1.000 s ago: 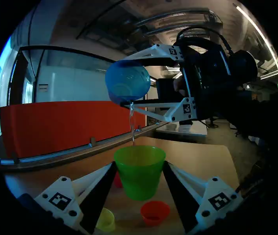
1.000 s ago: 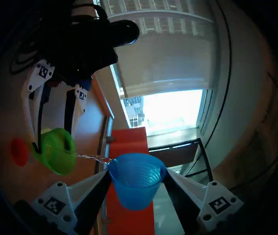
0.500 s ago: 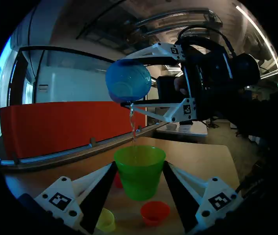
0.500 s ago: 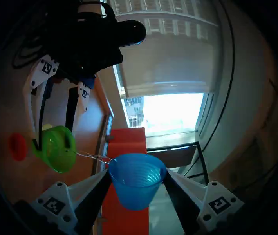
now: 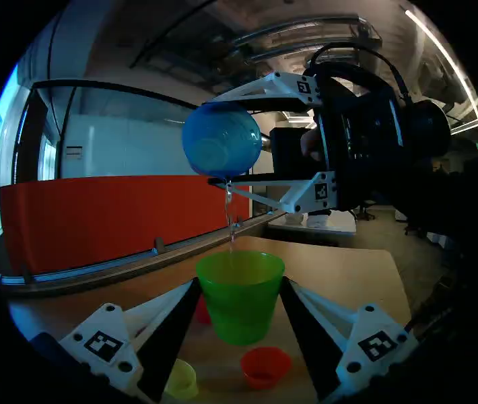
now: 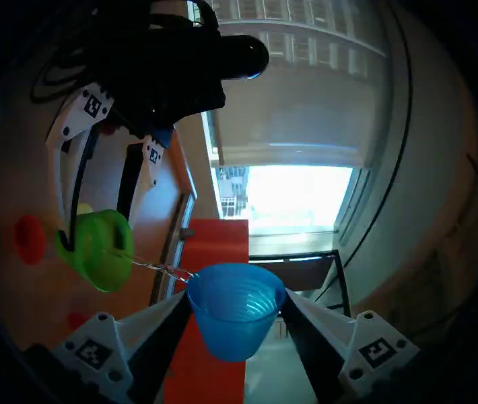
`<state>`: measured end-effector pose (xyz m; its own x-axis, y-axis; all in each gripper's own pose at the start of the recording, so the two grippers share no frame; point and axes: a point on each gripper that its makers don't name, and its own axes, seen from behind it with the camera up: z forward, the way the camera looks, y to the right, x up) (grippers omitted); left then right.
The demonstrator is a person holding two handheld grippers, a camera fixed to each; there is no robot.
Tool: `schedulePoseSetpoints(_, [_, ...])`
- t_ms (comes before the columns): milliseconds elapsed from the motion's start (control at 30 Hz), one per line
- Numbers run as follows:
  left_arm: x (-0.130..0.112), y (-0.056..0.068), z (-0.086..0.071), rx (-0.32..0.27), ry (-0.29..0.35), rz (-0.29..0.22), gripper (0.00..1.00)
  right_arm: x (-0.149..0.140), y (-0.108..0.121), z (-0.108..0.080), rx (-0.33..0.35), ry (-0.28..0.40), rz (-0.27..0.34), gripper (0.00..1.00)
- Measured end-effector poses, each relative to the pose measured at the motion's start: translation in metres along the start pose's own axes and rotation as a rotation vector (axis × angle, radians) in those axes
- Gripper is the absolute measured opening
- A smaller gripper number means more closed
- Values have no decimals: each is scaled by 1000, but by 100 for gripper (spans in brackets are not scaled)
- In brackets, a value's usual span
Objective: Pour water
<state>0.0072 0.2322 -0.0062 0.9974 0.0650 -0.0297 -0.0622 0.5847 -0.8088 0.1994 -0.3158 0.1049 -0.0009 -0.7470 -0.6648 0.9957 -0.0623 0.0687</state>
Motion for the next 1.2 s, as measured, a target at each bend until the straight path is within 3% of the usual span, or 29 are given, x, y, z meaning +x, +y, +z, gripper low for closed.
schedulePoseSetpoints(700, [4,1,-1,0,5,0,85,7,10,0,-20,4,-93,91])
schedulePoseSetpoints(1200, [5,1,0,2,9,-2,85,9,11,-2,-26,10,-82,92])
